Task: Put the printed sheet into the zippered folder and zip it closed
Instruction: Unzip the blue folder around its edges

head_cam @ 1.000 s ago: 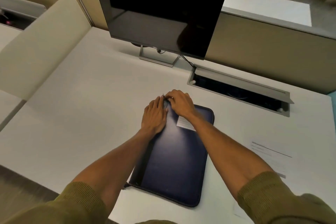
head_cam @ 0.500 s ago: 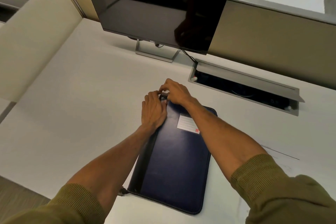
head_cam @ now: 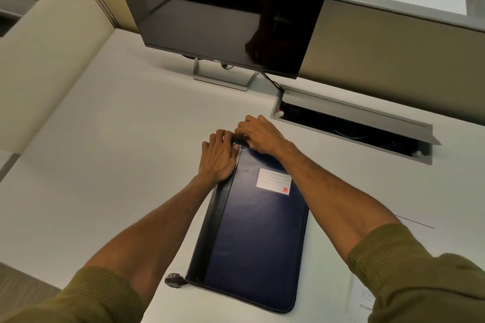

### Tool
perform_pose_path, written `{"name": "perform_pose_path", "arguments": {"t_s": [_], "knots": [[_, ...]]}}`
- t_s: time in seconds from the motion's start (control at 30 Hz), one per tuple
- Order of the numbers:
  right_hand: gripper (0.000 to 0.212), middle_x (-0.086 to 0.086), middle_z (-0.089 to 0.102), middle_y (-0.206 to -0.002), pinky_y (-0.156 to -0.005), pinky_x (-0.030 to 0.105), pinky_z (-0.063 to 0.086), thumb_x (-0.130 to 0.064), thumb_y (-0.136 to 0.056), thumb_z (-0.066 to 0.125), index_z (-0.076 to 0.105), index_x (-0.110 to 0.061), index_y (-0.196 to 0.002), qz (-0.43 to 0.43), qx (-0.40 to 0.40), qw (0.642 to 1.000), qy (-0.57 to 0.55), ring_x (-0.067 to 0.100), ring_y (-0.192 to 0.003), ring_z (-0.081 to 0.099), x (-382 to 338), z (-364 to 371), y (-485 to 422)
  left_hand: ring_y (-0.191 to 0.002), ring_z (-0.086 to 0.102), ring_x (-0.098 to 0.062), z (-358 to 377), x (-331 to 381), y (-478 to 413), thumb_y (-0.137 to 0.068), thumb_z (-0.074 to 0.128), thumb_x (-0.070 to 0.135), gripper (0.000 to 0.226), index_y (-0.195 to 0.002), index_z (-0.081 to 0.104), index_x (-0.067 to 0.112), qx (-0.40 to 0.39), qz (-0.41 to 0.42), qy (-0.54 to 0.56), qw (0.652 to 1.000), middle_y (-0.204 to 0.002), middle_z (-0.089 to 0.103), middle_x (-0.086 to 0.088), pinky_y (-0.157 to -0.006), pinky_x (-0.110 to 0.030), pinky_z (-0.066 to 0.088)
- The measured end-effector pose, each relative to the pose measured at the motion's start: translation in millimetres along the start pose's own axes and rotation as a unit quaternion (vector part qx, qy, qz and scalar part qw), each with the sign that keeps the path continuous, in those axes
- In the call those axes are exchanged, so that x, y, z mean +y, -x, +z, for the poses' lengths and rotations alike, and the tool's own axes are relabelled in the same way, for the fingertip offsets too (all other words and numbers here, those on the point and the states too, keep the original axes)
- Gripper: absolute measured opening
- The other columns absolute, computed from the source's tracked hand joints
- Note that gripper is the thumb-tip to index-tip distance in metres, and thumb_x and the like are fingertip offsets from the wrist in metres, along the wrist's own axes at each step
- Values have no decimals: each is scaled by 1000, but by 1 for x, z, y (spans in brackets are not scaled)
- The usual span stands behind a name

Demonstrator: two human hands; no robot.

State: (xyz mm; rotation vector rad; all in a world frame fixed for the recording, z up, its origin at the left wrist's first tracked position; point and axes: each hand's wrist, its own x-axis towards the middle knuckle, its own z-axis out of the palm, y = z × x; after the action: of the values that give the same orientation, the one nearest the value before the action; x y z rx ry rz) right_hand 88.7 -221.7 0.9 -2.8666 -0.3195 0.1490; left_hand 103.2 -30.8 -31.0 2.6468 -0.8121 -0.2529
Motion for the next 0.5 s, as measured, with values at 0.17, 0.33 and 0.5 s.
{"name": "perform_pose_path", "arguments": {"t_s": [0.17, 0.33, 0.5], "knots": [[20, -15, 56, -85, -76, 31, 29, -10, -97, 65, 66, -29, -91, -7, -21, 1000, 7, 12, -86, 42, 10, -7, 11, -106, 49, -29, -2, -2, -6, -108, 42, 33, 19, -120, 48, 20, -3, 9, 14, 1000, -121, 49, -5, -93, -49, 42], [17, -9, 64, -91, -77, 33, 36, -13, -101, 62, 69, -25, -91, 0, -44, 999, -3, 14, -90, 46, 29, -12, 39, -105, 48, -27, -3, -4, -3, -106, 43, 32, 16, -117, 47, 22, -1, 0, 32, 999, -118, 48, -2, -93, -49, 42], [15, -7, 65, -97, -80, 35, 45, -15, -102, 61, 71, -25, -96, 19, -77, 997, -2, 14, -93, 49, 52, -21, 73, -107, 48, -26, -5, -6, -2, -106, 45, 31, 14, -117, 48, 23, 3, -1, 43, 999, -122, 47, -2, -93, -46, 39]]}}
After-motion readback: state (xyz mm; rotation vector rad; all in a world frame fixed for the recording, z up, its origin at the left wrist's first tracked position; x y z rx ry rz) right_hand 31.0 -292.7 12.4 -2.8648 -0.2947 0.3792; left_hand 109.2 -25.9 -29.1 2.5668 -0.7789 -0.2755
